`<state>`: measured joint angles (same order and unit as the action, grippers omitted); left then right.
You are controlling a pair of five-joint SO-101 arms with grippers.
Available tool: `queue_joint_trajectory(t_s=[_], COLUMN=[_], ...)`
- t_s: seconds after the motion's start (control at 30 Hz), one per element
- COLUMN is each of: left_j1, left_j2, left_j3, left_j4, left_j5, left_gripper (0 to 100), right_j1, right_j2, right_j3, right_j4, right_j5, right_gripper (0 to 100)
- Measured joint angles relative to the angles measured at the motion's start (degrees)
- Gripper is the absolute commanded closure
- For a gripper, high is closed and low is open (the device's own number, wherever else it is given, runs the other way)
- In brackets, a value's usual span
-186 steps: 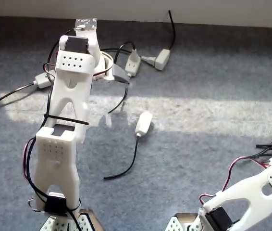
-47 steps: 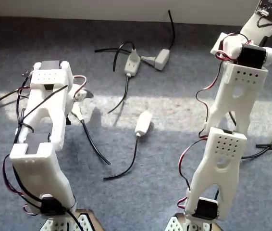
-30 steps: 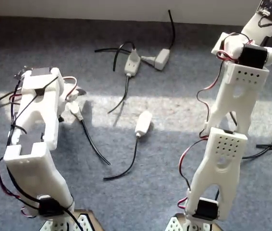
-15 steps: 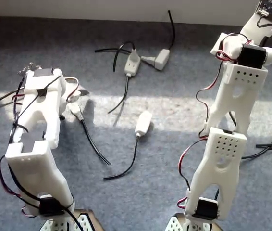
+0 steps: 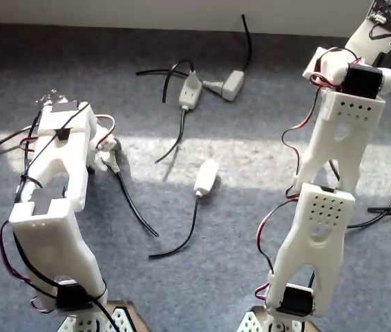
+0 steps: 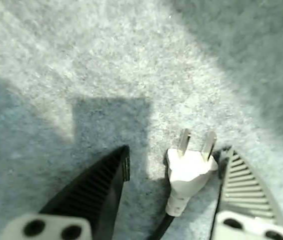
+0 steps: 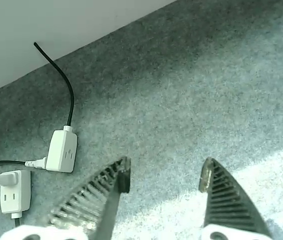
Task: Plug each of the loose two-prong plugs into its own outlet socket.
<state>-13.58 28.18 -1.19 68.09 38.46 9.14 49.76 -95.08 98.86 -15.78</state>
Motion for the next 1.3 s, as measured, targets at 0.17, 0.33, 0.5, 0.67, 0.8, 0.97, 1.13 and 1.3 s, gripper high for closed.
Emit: queue_joint_trajectory(t_s=[0.17, 0.33, 0.5, 0.67, 0.8, 0.97, 1.13, 1.3], left_j1=[0.97, 2.9, 3.96, 6.15, 6.33, 6.33, 5.8, 6.42], left_j2=[0.0, 0.09, 0.09, 0.09, 0.09, 0.35, 0.35, 0.26], left_j3=[0.0, 0.0, -0.09, -0.09, -0.09, -0.18, 0.0, -0.7], left_j4=[-0.18, -0.44, -0.7, -0.35, -0.35, -0.79, -1.32, -1.76], left_j5=[-4.31, -6.07, -6.07, -6.07, -6.07, -6.07, -6.15, -6.42], left_gripper=[73, 73, 73, 73, 73, 73, 88, 96], right_j1=[0.0, 0.0, 0.0, 0.0, 0.0, 0.0, 0.0, 0.0], right_j2=[0.0, 0.0, 0.0, 0.0, 0.0, 0.0, 0.0, 0.0], right_j3=[0.0, 0.0, 0.0, 0.0, 0.0, 0.09, 0.09, 0.09], right_j4=[0.0, 0.0, 0.0, 0.0, 0.0, 0.0, 0.0, 0.0], right_j5=[0.0, 0.0, 0.0, 0.0, 0.0, 0.0, 0.0, 0.0], right_gripper=[76.7, 76.7, 76.7, 76.7, 76.7, 76.7, 76.7, 76.7])
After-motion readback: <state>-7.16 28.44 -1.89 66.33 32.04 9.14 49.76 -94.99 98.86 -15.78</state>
